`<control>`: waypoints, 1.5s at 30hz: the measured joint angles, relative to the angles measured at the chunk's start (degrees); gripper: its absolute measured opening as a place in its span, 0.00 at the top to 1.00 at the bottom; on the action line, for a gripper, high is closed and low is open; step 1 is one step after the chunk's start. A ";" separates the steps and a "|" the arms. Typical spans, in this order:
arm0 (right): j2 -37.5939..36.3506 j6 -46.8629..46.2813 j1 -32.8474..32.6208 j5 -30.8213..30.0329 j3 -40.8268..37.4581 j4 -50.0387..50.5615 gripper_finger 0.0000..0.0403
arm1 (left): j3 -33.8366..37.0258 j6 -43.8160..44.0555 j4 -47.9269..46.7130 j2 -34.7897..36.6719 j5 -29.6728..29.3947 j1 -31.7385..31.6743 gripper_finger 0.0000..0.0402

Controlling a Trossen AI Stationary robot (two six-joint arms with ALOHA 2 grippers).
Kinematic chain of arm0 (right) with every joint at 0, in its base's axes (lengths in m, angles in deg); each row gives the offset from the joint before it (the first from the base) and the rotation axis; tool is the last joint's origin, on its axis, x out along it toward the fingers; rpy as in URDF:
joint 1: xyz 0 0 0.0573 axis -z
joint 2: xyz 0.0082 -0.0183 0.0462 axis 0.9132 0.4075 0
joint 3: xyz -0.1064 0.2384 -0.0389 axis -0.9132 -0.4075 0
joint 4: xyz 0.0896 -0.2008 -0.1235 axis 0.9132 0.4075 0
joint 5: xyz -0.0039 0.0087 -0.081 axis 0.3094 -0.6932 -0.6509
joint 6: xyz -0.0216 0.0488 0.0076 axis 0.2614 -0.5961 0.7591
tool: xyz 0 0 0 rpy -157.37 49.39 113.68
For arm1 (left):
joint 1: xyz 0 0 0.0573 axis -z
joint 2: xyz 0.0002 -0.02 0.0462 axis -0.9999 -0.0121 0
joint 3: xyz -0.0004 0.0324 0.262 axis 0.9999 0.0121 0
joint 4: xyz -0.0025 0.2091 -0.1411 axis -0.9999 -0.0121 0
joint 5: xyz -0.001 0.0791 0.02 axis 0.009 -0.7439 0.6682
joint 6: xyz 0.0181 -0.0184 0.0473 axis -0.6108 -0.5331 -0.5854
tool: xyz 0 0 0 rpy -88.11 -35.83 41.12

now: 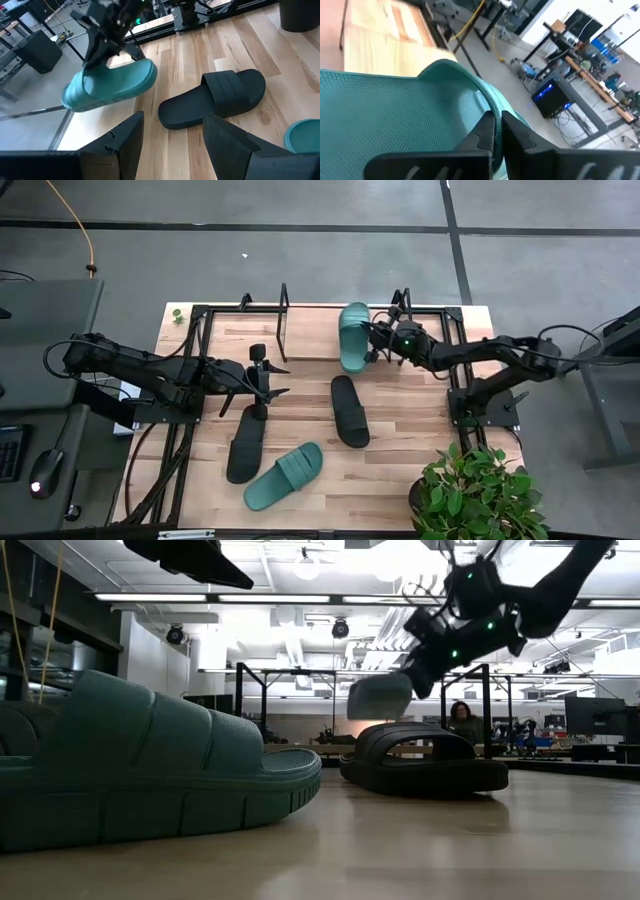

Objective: Pick and place slides into the shelf
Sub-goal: Put the top green slide on the shelf

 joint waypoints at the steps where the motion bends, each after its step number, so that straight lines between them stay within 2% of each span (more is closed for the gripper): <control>1: 0.61 0.06 0.27 0.13 0.00 -0.03 1.00 | 0.00 0.00 0.02 0.00 0.00 0.00 0.54; 8: 3.18 0.08 1.59 0.91 0.00 -1.42 1.00 | 0.00 0.04 0.01 0.00 0.00 0.01 0.54; 27: 3.52 1.10 7.62 5.24 0.04 -3.76 1.00 | 0.00 0.07 0.02 0.00 0.52 0.03 0.54; 36: 3.57 0.08 7.72 6.39 0.09 -2.78 1.00 | 0.00 0.09 0.02 0.00 0.63 0.03 0.54; 45: 9.02 0.21 7.75 6.40 0.99 -4.07 1.00 | 0.00 0.09 0.04 0.00 0.63 0.03 0.54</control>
